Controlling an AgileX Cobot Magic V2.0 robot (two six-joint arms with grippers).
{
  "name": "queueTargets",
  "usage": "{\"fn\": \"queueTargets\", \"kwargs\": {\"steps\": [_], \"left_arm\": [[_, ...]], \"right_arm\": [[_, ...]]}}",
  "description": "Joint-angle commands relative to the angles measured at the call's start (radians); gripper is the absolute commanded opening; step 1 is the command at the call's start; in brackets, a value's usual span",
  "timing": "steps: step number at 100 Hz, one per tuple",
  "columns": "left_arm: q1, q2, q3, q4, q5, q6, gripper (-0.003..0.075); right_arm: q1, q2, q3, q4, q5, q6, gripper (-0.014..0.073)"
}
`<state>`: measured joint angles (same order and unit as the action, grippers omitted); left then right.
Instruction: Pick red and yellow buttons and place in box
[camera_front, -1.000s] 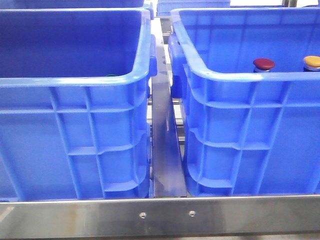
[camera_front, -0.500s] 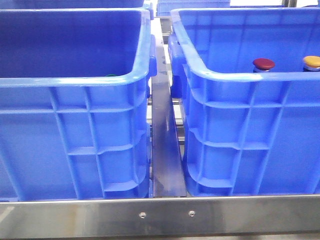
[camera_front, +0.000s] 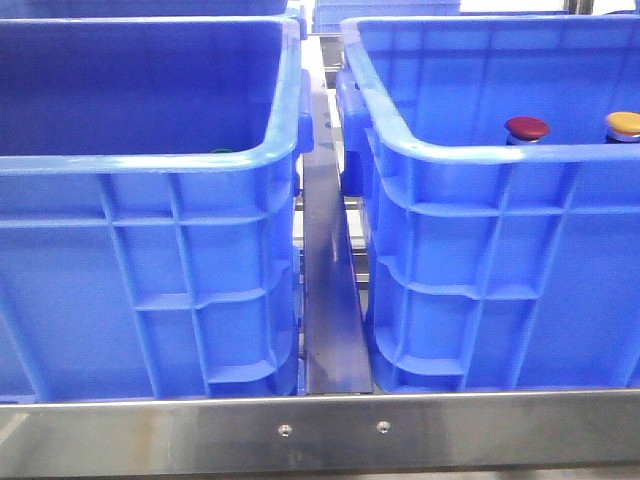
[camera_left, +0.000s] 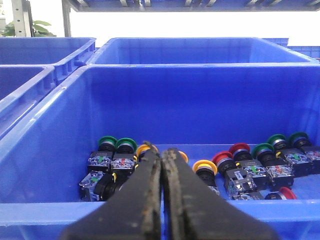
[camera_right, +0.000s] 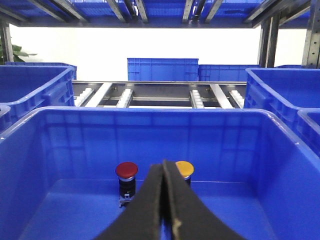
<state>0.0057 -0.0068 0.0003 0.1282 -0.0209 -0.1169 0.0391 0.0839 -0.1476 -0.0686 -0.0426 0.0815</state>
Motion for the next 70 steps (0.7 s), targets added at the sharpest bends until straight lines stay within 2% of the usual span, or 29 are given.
{"fn": "queueTargets", "kwargs": {"steps": [1,9,36,70], "left_arm": [[0.002,-0.026,0.047,-0.005,-0.083,0.000,-0.0019],[0.002,-0.026,0.047,-0.005,-0.083,0.000,-0.0019],[0.002,-0.026,0.047,-0.005,-0.083,0.000,-0.0019],[0.002,-0.026,0.047,-0.005,-0.083,0.000,-0.0019]], "right_arm": [[0.000,-0.063,0.025,0.003,-0.085,0.003,-0.0069],[-0.002,-0.127,0.069,0.014,-0.086,0.003,-0.0069],[-0.006,-0.115,0.163,0.041,-0.152,0.003,-0.0069],[-0.007,-0.115,0.163,0.041,-0.153,0.003,-0.0069]]}}
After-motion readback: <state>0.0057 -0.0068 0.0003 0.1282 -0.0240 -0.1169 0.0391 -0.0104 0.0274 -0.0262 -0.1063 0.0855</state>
